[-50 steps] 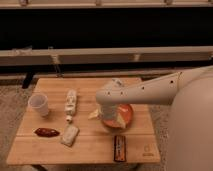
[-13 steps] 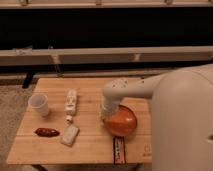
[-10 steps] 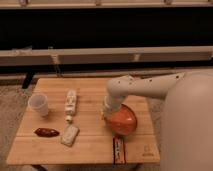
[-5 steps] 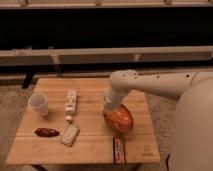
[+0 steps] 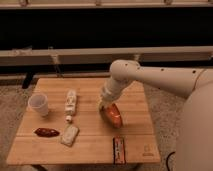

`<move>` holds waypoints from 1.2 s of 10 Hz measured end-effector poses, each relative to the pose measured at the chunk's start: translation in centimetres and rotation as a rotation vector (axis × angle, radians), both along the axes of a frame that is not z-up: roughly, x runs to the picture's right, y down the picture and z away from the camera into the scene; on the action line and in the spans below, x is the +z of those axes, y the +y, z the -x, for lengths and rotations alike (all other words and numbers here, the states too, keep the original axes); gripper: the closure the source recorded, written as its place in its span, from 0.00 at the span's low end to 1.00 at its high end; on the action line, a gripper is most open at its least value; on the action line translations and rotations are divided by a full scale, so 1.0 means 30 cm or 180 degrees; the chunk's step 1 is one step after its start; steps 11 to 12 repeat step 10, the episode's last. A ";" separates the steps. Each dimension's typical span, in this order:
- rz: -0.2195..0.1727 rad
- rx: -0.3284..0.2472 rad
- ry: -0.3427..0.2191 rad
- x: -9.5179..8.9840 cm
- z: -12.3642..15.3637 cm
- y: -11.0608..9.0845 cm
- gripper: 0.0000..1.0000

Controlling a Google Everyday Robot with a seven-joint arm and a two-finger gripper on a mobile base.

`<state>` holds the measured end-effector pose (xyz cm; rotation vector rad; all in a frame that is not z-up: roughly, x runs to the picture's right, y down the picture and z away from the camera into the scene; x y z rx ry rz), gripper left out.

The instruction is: Pick up the ceramic bowl

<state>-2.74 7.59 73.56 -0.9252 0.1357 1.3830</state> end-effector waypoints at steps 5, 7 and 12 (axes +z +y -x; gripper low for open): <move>-0.0014 -0.0021 -0.0148 -0.036 0.024 -0.097 1.00; -0.0029 -0.0018 -0.0153 -0.037 0.016 -0.106 1.00; -0.0059 -0.0002 -0.0169 -0.037 0.008 -0.111 1.00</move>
